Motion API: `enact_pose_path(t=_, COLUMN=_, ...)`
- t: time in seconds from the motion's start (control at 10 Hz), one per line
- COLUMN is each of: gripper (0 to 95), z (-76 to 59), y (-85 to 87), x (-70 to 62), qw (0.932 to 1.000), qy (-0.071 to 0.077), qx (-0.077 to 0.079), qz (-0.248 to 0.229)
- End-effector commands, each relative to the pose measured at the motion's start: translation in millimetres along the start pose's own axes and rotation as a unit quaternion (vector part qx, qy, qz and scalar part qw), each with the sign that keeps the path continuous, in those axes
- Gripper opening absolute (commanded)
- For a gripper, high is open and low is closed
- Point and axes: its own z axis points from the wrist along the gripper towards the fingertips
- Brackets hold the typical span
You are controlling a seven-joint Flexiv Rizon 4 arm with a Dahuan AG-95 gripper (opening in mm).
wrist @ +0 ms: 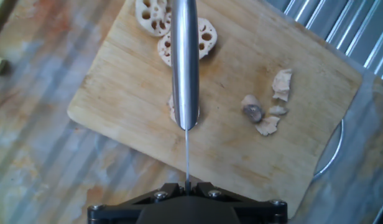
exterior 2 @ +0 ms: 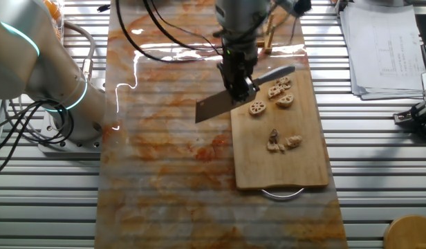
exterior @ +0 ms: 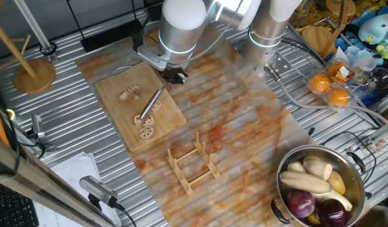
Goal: Slice the lotus root
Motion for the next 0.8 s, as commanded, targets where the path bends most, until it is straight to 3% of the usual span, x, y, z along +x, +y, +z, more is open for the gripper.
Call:
enact_pose_path(t=0.1, gripper=0.0, z=5.5, y=-2.8, x=-0.5, qw=0.9996, qy=-0.012, qx=-0.015, qz=-0.022)
enact_pose_path(t=0.4, gripper=0.0, z=5.0, y=-1.9, x=-0.2, qw=0.999, qy=-0.013, qx=-0.031, qz=-0.028)
enact_pose_path(t=0.8, gripper=0.0, z=-10.7, y=6.7, x=2.8, qw=0.9981, qy=-0.035, qx=-0.046, qz=-0.02)
